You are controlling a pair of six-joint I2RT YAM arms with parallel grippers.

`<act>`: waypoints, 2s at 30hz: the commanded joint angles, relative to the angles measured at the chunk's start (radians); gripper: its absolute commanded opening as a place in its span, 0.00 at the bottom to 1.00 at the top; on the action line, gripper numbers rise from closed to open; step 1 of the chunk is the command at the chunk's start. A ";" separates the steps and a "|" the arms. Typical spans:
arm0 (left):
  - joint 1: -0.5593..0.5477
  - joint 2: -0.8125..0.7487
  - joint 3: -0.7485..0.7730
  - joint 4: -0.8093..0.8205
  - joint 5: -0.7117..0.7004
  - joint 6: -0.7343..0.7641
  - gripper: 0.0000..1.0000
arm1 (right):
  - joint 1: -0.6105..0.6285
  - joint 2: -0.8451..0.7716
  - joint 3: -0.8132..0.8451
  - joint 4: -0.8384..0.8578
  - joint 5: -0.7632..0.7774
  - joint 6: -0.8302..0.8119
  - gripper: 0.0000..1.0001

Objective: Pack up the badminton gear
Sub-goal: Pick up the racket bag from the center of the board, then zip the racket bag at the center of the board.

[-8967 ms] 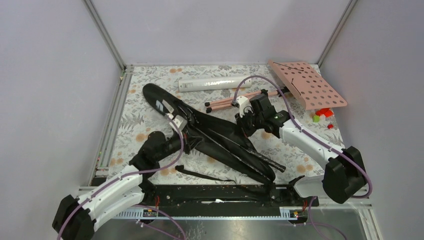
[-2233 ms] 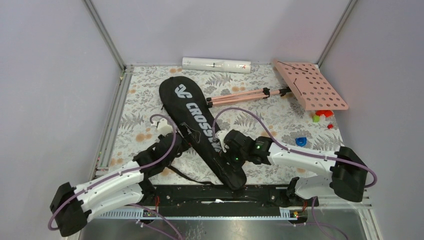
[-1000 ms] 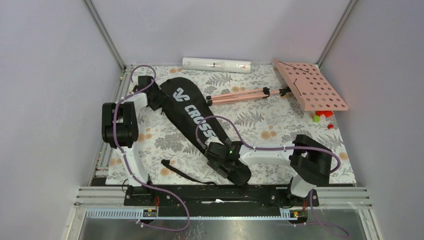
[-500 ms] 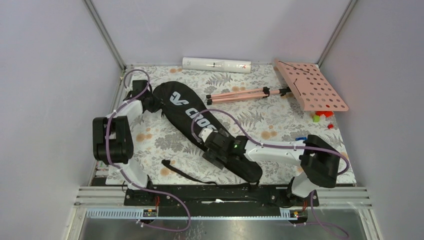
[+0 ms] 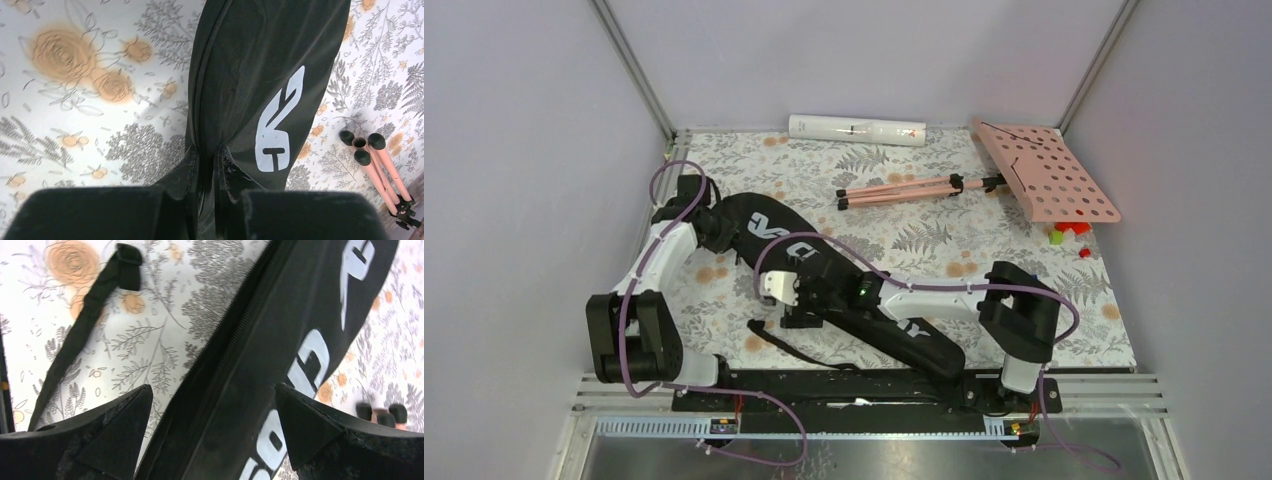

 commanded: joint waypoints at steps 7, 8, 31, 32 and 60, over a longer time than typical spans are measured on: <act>-0.007 -0.110 -0.036 -0.218 -0.055 -0.045 0.00 | 0.085 0.123 0.065 0.113 0.103 -0.188 1.00; -0.007 -0.118 -0.039 -0.225 -0.059 -0.045 0.00 | 0.089 0.140 0.073 0.112 0.130 -0.194 0.99; -0.059 -0.453 0.023 -0.099 0.106 0.160 0.99 | -0.024 -0.101 0.035 -0.159 0.046 -0.271 0.00; -0.092 -0.488 0.043 -0.068 0.115 0.209 0.99 | -0.049 -0.129 0.039 -0.218 -0.006 -0.289 0.00; -0.461 -0.258 0.299 -0.378 0.818 1.909 0.99 | -0.429 -0.560 -0.099 -0.771 -0.316 -0.449 0.00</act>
